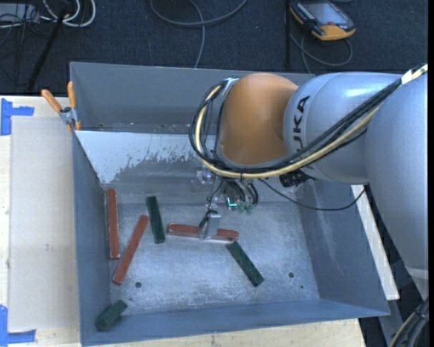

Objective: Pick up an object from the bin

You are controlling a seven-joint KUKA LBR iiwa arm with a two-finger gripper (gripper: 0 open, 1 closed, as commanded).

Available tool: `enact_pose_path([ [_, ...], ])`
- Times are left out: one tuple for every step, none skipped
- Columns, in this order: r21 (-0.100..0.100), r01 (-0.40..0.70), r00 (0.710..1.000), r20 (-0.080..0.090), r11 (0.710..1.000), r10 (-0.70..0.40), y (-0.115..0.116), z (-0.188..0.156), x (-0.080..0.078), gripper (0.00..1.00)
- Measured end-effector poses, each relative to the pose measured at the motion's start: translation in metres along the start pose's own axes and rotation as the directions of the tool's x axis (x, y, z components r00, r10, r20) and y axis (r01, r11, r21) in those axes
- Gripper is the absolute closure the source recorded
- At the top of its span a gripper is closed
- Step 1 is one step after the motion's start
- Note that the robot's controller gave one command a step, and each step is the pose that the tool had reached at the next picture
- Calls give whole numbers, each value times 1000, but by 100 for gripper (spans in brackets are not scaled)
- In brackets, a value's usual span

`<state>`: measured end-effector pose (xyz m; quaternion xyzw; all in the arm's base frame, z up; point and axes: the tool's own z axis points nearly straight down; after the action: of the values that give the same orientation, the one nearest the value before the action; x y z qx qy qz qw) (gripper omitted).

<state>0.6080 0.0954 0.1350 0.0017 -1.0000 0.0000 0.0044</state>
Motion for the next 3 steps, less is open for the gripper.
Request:
enact_pose_path([
  [0,-10,1000,0,1000,10,-1,70,30,0],
  [-1,-13,1000,10,1000,13,-1,70,29,0],
  [-2,-16,1000,9,1000,16,-2,69,29,0],
])
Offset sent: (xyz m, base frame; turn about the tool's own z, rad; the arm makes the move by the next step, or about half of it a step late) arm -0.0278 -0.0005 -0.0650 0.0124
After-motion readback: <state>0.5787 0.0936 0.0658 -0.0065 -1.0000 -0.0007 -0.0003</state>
